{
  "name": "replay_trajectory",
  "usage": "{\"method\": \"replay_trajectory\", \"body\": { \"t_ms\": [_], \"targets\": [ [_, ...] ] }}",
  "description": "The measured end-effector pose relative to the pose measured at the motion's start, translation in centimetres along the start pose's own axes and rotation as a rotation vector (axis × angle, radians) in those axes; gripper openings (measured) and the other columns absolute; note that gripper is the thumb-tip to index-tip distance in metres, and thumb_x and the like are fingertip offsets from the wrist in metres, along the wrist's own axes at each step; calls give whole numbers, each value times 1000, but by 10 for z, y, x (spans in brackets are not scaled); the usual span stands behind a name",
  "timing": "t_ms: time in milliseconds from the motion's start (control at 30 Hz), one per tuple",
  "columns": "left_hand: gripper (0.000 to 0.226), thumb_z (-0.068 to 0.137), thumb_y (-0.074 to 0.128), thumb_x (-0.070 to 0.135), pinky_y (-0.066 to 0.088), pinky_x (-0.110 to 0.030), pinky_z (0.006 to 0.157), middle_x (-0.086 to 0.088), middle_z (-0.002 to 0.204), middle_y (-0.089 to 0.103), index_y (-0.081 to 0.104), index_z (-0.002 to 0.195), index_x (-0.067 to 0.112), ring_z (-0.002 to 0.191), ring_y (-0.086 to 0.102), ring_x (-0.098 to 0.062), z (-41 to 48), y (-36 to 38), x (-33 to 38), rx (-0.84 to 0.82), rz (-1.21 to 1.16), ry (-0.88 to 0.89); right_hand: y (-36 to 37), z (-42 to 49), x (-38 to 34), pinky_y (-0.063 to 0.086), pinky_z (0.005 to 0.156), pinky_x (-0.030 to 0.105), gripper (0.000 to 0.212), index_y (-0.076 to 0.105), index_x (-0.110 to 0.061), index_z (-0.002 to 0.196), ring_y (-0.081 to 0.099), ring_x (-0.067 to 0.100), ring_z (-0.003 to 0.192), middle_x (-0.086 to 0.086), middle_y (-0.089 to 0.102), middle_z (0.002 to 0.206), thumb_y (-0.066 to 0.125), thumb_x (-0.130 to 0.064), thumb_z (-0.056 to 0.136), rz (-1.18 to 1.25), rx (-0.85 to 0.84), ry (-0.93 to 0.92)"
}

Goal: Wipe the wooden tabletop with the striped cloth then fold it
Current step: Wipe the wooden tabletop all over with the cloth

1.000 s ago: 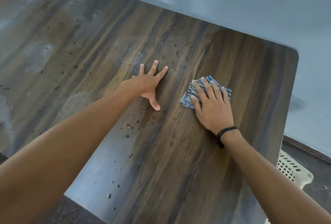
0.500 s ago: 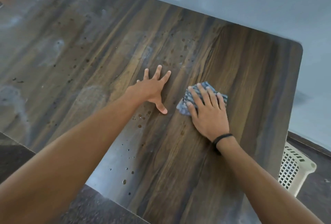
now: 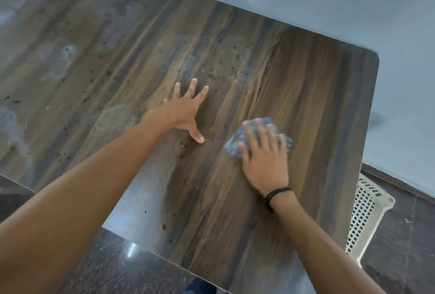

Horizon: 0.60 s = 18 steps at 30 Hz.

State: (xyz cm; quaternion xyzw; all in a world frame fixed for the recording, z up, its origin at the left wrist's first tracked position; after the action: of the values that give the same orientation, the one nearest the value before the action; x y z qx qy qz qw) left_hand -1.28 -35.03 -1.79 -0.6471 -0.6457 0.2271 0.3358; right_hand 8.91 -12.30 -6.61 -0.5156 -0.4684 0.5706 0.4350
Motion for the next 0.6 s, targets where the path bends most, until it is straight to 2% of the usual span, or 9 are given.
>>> {"method": "replay_trajectory", "body": {
  "t_ms": [67,100,200,233,333,367,500,533,600],
  "targets": [
    [151,59,92,47,15,-68,115,1,157,-38,-26,152,33,145,-25,-44,-7,12,-9,-40,2,-27,5,-27,-10,17,124,49,56,28,-35,158,25,24,152,-2,27,165,28,-52,105,6,-86,-271],
    [151,60,92,46,16,-67,115,1,157,-39,-27,152,33,145,-25,-44,-10,20,-11,-52,8,-31,3,-26,1,17,124,48,56,29,-36,158,25,23,152,-4,28,165,28,-53,105,-1,-76,-265],
    [152,59,93,44,16,-68,113,0,157,-39,-26,152,32,145,-25,-44,-14,30,-14,-24,17,-20,-7,-5,24,20,121,52,54,36,-32,156,32,29,148,0,34,162,32,-49,104,-2,70,171],
    [152,58,93,43,17,-69,112,0,157,-39,-26,152,32,145,-24,-45,-14,29,-13,-21,14,-20,-5,-8,14,19,120,53,55,36,-30,156,32,30,148,2,34,163,33,-48,104,6,55,196],
    [154,57,94,42,19,-69,112,-1,157,-38,-27,152,31,145,-23,-46,-15,26,-10,-32,23,-32,4,-40,-23,14,123,47,56,31,-34,158,25,24,152,-2,29,165,29,-52,105,-25,-72,-255],
    [154,57,94,43,20,-69,113,-1,158,-38,-27,152,31,145,-23,-47,-14,24,-9,-30,27,-29,4,-38,-13,15,123,46,55,31,-35,157,25,23,152,-3,29,165,29,-53,105,-31,-81,-301],
    [153,57,94,44,22,-68,113,-1,159,-36,-26,152,31,146,-21,-47,-17,24,-11,-19,37,-37,-6,-19,9,22,120,54,54,36,-30,156,32,30,148,3,35,162,34,-48,105,14,73,186],
    [153,57,93,44,22,-67,113,-1,159,-35,-26,152,32,146,-21,-46,-17,24,-11,-20,39,-41,-2,-30,-10,21,121,54,55,35,-30,156,30,31,149,4,34,163,33,-48,105,16,30,121],
    [153,57,93,46,22,-66,114,0,159,-35,-26,152,32,146,-21,-46,-17,24,-11,-17,54,-48,4,-60,-37,16,123,50,56,30,-33,158,25,26,152,0,29,165,29,-51,105,1,-72,-270]
  ]
}}
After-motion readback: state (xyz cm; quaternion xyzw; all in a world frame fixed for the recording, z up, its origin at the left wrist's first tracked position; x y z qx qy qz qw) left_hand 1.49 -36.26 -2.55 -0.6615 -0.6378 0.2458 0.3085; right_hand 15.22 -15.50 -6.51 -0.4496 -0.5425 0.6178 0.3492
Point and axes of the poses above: each hand's wrist, its own z-axis towards the middle knuckle, its own y-axis out of the palm, x = y × z, the point moved 3 cm from there along z, towards the middle knuckle
